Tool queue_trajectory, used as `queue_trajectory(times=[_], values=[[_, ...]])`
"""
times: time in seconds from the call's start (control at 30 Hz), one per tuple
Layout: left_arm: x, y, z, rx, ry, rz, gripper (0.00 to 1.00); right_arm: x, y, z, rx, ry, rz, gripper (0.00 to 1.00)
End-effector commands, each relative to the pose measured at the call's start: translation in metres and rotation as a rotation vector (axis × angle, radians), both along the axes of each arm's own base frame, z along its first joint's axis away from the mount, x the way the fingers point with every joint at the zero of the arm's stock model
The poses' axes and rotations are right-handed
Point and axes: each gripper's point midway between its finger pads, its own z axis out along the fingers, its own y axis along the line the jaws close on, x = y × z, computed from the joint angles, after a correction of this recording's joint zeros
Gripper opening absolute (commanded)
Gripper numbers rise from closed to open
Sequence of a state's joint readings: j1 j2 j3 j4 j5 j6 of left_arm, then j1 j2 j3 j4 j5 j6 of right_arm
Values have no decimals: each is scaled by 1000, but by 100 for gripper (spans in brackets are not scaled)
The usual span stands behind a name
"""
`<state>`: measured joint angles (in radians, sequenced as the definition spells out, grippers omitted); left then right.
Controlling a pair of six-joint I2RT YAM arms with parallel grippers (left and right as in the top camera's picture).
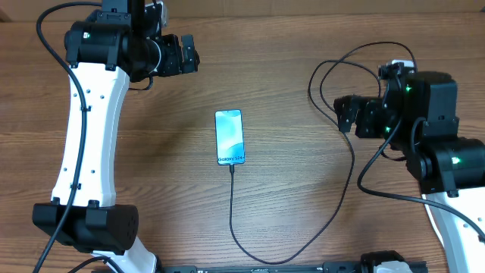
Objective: Plug charger to phone and switch on socket
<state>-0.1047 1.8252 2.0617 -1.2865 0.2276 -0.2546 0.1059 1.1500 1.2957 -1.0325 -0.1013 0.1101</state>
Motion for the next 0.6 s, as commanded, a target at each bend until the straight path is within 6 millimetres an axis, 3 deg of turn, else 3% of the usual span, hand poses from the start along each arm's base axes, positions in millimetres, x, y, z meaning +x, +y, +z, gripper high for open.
queue_trajectory(times=[0.0, 0.4, 0.57], values=[[0, -3, 0, 6, -3, -14, 100, -10, -3, -4, -19, 37, -1, 100], [0, -3, 0, 5, -3, -14, 100, -14, -7, -9, -40, 66, -16, 100], [0, -3, 0, 5, -3, -14, 100, -2, -21, 6, -68, -130, -74, 100]])
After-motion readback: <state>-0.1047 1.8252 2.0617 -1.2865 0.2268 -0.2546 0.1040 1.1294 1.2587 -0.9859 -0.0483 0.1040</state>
